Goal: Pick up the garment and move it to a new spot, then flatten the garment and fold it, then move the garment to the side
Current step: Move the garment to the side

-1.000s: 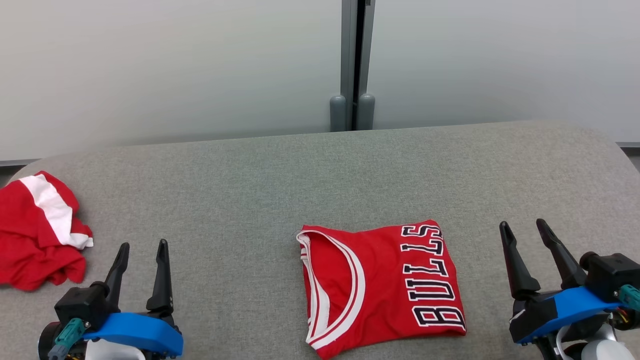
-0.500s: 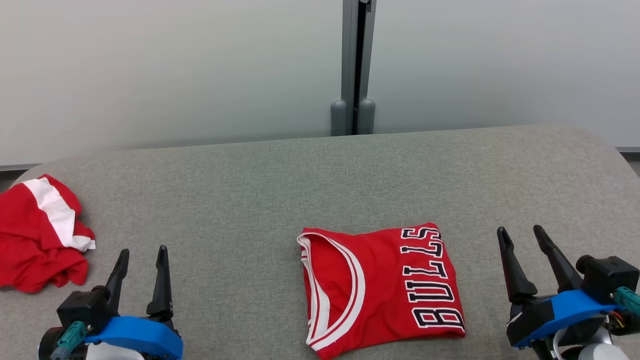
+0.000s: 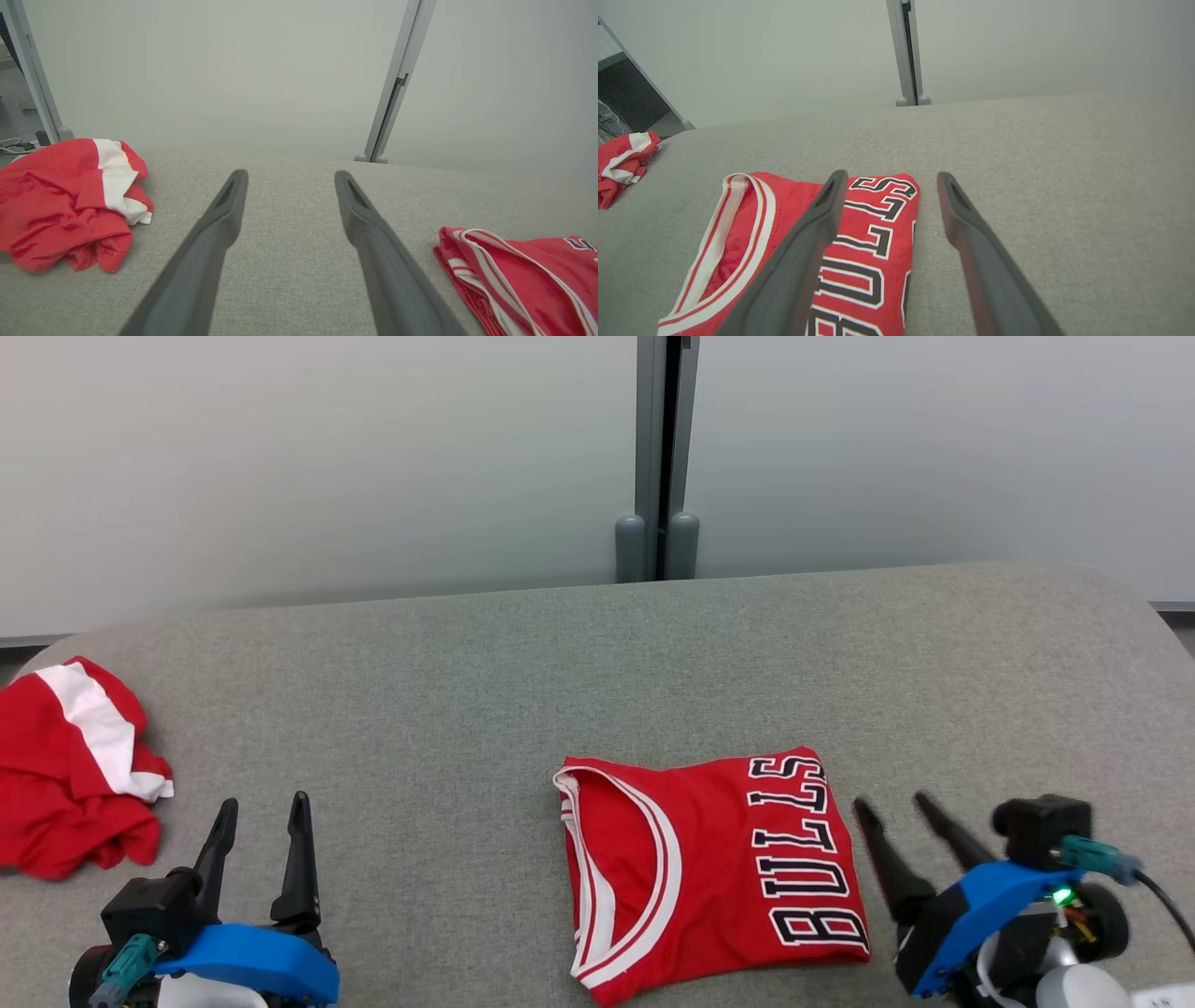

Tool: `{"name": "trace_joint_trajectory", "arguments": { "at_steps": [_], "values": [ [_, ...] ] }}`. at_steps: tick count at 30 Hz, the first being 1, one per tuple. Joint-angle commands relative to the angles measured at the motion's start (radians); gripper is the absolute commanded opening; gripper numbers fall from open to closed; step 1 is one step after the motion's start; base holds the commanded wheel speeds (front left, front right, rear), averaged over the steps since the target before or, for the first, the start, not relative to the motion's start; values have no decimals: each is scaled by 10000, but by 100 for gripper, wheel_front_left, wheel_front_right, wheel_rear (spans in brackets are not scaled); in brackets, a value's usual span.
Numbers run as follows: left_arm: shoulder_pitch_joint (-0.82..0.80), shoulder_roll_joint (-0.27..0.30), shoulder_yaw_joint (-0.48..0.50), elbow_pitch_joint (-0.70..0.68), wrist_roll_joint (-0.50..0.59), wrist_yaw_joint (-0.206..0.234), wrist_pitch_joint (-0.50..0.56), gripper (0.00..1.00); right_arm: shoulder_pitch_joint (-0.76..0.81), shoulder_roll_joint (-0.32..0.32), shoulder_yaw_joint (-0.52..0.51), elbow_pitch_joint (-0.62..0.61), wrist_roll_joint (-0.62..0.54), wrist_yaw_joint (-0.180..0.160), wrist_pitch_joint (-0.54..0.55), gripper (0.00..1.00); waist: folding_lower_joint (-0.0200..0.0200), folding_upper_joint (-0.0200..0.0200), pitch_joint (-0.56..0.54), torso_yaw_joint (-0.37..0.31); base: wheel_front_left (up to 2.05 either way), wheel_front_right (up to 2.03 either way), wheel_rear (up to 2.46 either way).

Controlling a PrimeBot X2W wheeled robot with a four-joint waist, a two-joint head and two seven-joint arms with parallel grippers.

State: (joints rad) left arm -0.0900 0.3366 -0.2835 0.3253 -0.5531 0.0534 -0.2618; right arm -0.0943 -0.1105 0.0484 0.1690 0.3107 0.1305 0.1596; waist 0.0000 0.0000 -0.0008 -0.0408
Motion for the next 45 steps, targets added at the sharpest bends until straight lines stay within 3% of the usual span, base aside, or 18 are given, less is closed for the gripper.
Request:
{"name": "trace_joint_trajectory", "arguments": {
  "at_steps": [1, 8, 16, 22, 23, 25, 28, 37, 41, 45],
  "values": [
    [-116, 34, 19, -35, -13, 10, -42, 100, -82, 63, 0, 154, 105, 5, 354, 100, 0, 0, 23, 7, 0, 0, 0],
    [-280, 10, -50, -170, 52, -50, -42, 100, -877, 363, -412, 1270, -83, 5, 2527, 100, 0, 0, 318, 121, 0, 0, 0],
    [-601, 0, -147, -232, 100, -112, -22, 100, -1990, 588, -755, 3247, -496, 5, 3089, 100, 0, 0, 768, 385, 0, 0, 0],
    [-803, 18, -169, -274, 145, -158, -25, 100, -2538, 626, 27, 4455, 208, 6, 3524, 100, 0, 0, 1123, 530, 0, 0, 0],
    [-837, 0, -161, -283, 131, -166, -26, 100, -2607, 646, 250, 4558, 211, 6, 3578, 50, 0, 0, 1180, 533, 0, 0, 0],
    [-890, -35, -125, -312, 119, -149, -28, 100, -2804, 467, 636, 4556, 195, 16, 3470, 0, 0, 0, 1321, 501, 0, 0, 0],
    [-1027, -65, -85, -367, 123, -157, -32, 100, -3217, -120, 1365, 4310, 32, 5, 3355, 0, 0, 0, 1514, 347, 0, 0, 0],
    [-1399, 51, 128, -916, 308, -233, -37, 100, -5328, -2807, 3857, 2816, 154, 2, 3323, 0, 0, 0, 2402, -743, 0, 0, 0],
    [-1784, 196, 166, -1310, 486, -223, -41, 100, -6428, -3913, 4251, 2477, 227, 0, 3011, 0, 0, 0, 3074, -1381, 0, 0, 0],
    [-2215, 368, 139, -1666, 655, -228, 66, 100, -7218, -4621, 4134, 2701, 163, 2, 2444, 0, 0, 0, 3751, -1964, 0, 0, 0]
  ]
}}
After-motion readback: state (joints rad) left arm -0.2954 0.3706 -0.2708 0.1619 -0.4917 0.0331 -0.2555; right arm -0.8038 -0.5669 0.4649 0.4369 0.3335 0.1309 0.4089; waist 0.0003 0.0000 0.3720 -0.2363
